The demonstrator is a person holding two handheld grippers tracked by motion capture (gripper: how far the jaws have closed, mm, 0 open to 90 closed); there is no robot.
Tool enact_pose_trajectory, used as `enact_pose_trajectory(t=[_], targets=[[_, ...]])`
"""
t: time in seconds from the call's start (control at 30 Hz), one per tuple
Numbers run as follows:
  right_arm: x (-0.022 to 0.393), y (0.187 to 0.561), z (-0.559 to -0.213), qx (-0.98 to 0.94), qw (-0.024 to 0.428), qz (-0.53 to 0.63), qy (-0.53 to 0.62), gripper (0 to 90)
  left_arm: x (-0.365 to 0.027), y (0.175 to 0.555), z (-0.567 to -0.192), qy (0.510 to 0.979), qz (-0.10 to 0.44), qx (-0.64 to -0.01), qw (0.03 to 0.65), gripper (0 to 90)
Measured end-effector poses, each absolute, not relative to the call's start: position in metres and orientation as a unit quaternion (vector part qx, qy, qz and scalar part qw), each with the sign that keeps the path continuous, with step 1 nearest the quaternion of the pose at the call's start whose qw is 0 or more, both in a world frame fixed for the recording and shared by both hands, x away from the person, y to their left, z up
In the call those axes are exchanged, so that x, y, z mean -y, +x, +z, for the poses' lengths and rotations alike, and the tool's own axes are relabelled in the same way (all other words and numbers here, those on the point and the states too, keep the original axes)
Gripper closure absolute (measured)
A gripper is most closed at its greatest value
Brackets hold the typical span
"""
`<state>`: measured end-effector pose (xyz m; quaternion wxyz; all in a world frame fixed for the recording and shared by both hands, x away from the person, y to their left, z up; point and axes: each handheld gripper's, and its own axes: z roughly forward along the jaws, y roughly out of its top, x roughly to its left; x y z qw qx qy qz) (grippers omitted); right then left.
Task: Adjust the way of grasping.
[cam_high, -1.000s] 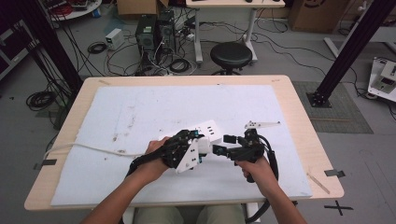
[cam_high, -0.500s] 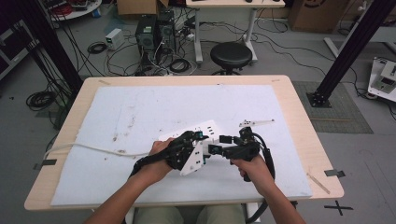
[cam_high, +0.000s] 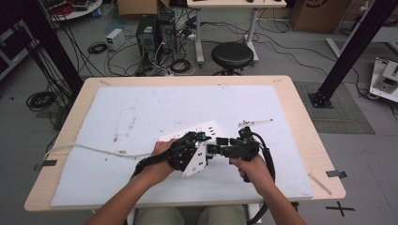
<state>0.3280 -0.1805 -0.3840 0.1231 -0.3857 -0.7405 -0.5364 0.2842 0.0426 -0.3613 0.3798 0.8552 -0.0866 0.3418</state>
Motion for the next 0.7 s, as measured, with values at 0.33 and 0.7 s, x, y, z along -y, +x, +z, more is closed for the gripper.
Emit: enact_pose_trajectory(t=[0.33,0.7], targets=[[0.1805,0.3299,-0.3856,0.737,0.142,-0.543,-0.376,35.9,-0.0417,0.2833,-0.3619,0.854,0.344,0.089,0.381,42.5],[0.1803,0.3299,-0.3866,0.738,0.18,-0.544,-0.357,62.0,-0.0382,0.2828,-0.3642,0.854,0.346,0.093,0.376,42.5]])
